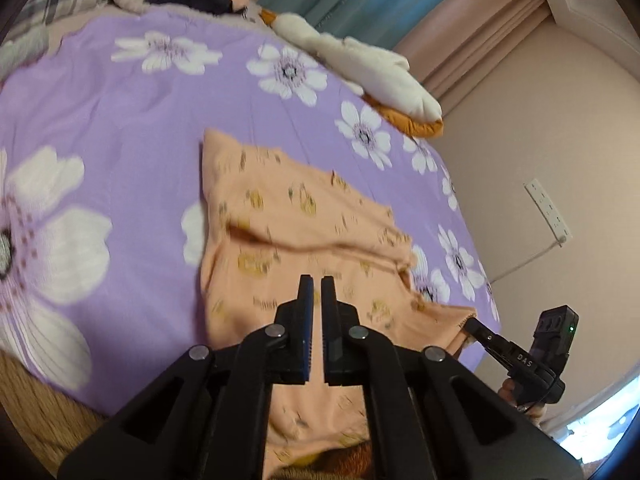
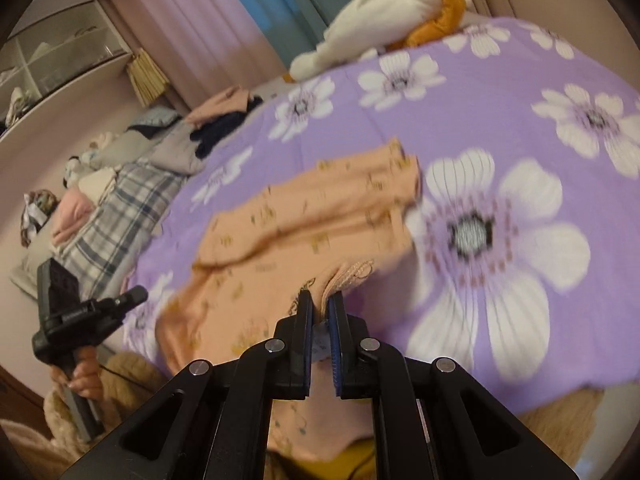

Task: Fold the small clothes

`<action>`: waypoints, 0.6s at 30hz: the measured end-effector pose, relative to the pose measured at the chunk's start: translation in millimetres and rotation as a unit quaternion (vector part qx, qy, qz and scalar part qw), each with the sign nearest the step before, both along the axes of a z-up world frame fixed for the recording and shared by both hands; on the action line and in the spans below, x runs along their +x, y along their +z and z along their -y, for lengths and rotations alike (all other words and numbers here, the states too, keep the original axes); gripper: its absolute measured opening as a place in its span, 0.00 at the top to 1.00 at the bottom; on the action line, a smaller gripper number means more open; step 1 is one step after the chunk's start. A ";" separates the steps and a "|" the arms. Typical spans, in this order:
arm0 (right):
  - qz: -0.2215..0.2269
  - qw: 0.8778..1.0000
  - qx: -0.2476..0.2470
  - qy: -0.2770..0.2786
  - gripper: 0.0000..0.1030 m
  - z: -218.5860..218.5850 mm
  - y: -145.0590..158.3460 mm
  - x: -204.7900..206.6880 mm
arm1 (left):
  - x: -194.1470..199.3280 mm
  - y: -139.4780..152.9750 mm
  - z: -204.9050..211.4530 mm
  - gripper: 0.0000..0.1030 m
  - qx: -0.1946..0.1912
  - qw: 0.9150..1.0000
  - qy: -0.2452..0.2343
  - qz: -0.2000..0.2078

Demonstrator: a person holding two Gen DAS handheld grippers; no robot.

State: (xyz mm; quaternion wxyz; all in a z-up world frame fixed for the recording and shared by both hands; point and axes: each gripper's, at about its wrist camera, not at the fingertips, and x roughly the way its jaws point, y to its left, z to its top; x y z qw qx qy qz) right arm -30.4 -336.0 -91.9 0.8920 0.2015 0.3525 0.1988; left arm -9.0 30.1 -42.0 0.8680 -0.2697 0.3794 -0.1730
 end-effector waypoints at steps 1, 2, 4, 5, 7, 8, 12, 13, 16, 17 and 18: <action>0.002 1.000 0.000 -0.001 0.91 -2.1 1.8 3.9 | 3.6 1.5 0.3 0.99 0.006 1.000 0.000 -0.004; 0.004 1.000 -0.001 -0.001 0.91 -4.3 3.7 8.5 | 5.9 0.3 -0.7 0.99 0.014 1.000 0.000 -0.016; 0.004 1.000 -0.005 -0.001 0.91 -8.2 4.8 12.2 | 6.7 -7.8 -2.8 0.96 0.033 0.999 0.006 -0.041; 0.004 1.000 -0.007 -0.001 0.91 -10.8 3.9 12.5 | 5.4 -14.5 -2.8 0.92 0.056 0.997 0.011 -0.060; 0.001 1.000 -0.007 -0.003 0.91 -9.9 2.1 11.9 | 0.8 -26.9 -5.7 0.77 0.083 0.993 0.021 -0.085; -0.002 1.000 -0.007 -0.004 0.91 -8.4 0.6 11.4 | -4.5 -34.8 -6.9 0.66 0.091 0.991 0.021 -0.099; -0.011 1.000 -0.010 -0.011 0.91 -4.5 -0.4 13.2 | -15.7 -49.5 -9.2 0.47 0.072 0.990 0.009 -0.122; -0.013 1.000 -0.011 -0.013 0.91 -4.3 -0.2 13.0 | -16.6 -55.8 -8.1 0.47 0.057 0.990 -0.005 -0.128; -0.014 1.000 -0.011 -0.016 0.91 -4.0 -0.2 12.7 | -14.7 -68.5 -1.5 0.49 0.042 0.987 -0.020 -0.157; -0.014 1.000 -0.009 -0.016 0.91 -4.3 -0.3 12.9 | -13.7 -74.6 2.4 0.55 0.048 0.985 -0.026 -0.164; -0.015 1.000 -0.009 -0.017 0.91 -4.8 -0.3 12.5 | -12.6 -80.3 6.6 0.65 0.058 0.984 -0.027 -0.169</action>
